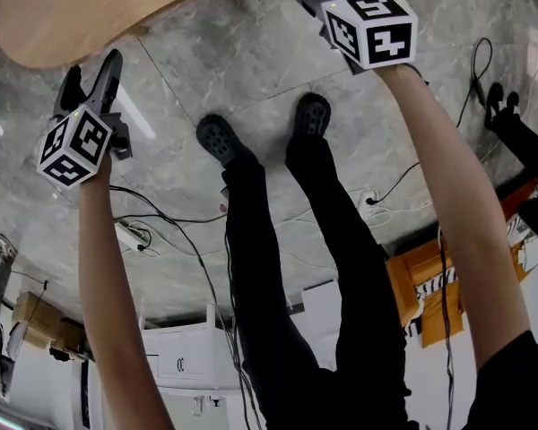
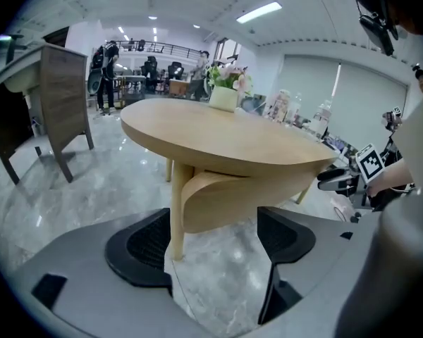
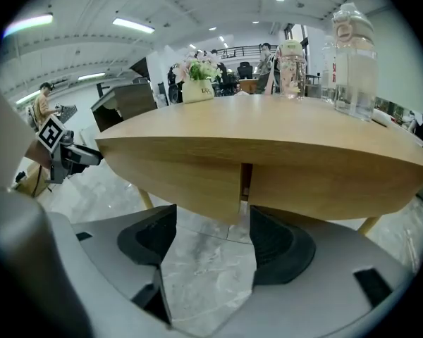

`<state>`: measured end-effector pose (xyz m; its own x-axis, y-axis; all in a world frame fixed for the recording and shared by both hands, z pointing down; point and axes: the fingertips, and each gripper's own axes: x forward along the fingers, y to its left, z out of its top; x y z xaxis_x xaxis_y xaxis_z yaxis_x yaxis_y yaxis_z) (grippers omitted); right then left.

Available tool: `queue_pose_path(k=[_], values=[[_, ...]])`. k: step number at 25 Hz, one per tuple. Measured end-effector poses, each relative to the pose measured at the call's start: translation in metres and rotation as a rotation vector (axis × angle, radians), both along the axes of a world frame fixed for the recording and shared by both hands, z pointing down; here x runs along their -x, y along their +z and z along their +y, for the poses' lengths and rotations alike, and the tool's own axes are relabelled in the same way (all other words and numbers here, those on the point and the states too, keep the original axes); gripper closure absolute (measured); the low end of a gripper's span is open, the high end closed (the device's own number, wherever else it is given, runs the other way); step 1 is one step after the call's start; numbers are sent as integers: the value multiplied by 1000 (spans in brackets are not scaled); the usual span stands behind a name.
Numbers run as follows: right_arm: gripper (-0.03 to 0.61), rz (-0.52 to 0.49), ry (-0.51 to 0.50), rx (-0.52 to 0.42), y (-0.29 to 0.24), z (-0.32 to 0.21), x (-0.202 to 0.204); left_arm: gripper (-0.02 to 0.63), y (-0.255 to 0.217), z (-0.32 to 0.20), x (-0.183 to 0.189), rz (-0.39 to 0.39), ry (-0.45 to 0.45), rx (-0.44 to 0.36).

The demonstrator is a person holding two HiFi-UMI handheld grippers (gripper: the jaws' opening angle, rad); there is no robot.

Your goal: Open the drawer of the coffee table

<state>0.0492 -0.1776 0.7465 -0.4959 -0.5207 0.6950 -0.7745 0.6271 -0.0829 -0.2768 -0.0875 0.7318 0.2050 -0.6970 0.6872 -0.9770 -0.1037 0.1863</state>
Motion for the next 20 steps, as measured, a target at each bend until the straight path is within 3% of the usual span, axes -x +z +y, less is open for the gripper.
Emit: queue_pose_path(k=[10, 15, 20], values=[[290, -11, -2, 5, 9, -19, 16, 236, 13, -14, 6, -3, 0, 0], [290, 8, -9, 0, 10, -22, 20, 236, 13, -22, -5, 1, 50, -3], [290, 38, -27, 12, 12, -19, 18, 236, 11, -22, -7, -2, 11, -19]])
